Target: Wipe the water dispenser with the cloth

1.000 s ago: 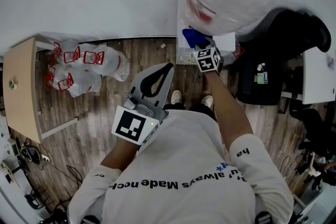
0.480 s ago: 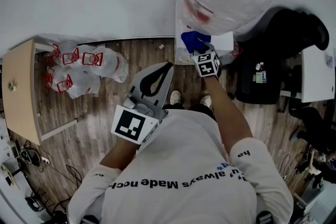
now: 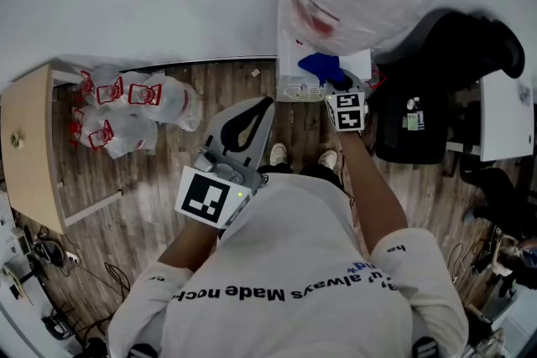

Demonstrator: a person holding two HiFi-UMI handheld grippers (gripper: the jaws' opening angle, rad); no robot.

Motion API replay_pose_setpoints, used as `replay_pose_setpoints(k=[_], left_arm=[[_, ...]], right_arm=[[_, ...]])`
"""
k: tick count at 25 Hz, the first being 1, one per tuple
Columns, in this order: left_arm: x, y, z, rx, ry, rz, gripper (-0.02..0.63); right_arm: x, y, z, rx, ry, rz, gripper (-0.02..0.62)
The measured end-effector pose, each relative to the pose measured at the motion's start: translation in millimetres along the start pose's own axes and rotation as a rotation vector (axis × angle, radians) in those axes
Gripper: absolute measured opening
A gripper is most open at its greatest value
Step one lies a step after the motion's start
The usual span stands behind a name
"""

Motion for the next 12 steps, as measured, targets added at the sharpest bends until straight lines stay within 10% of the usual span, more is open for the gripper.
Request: replay_pose_setpoints(k=[12], left_arm=[[0.1, -13.1, 3.3, 0.010, -0.003, 0.012, 0.018]], right_arm=[[-9.9, -48.1, -40.9, -0.017, -0.067, 0.067, 0.196]])
Point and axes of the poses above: the fingertips, and each gripper's own axes: y backward along the fingers, z to its left, x out of its underside, the point moved 8 cm from there along y, backward along the fingers, and after that the axes turned 11 degrees about -y, right-handed, at the moved point
